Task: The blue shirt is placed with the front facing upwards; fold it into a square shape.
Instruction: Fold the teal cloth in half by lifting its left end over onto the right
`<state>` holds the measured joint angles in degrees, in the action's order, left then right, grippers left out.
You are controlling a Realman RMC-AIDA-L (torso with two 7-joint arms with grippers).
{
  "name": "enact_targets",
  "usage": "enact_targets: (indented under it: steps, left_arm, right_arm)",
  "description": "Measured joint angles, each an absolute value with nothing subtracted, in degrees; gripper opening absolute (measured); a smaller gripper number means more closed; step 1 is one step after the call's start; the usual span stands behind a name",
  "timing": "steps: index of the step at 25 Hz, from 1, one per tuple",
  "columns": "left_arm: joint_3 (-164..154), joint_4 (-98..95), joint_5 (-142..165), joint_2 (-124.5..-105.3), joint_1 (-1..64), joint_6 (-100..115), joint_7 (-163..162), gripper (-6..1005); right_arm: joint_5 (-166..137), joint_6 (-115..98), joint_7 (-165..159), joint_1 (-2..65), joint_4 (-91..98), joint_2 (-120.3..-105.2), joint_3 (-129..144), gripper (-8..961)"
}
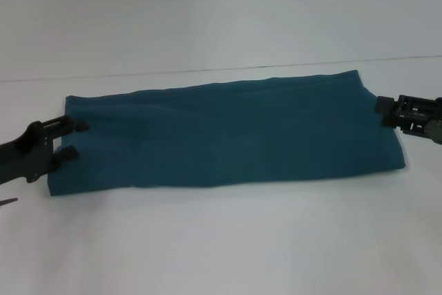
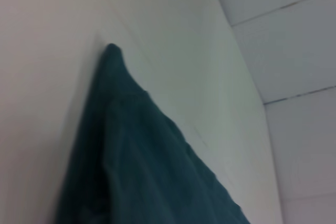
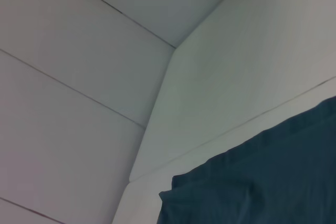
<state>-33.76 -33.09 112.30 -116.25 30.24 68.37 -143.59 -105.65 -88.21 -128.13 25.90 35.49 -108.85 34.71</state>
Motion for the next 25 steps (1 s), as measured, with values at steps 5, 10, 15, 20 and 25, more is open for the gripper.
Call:
enact_targets:
  steps: [5,10,15,20,25]
  left_arm:
    - [-34.4,-31.7,112.7,-116.53,30.4,63.0,-143.2,690]
    - [-34.8,-28.6,112.7,-116.55,30.7,59.0,-142.0,690]
    - [-35.8,-27.7,112.9,-116.61,30.2,57.2,-141.7,691]
    - [-35.6,-28.3,112.9,-116.46,30.1,57.9,-141.7,691]
    - [-34.7,-32.2,112.0,-116.91,30.2,61.9,-142.0,690]
  right_arm:
    - [-105.6,-87.9,-127.3,26.2,34.8,-108.91,34.4,650]
    - [-105.5,-87.8,-127.2,26.7,34.8,-109.16,34.4,650]
    - [-105.5,-87.2,-127.3,26.7,34.4,-109.19,34.4,650]
    - [-105.5,-87.1,-127.5,26.8,34.2,-109.17,34.4,650]
    - [-105.5,-87.2,-127.5,26.7,34.1,-109.15,34.4,650]
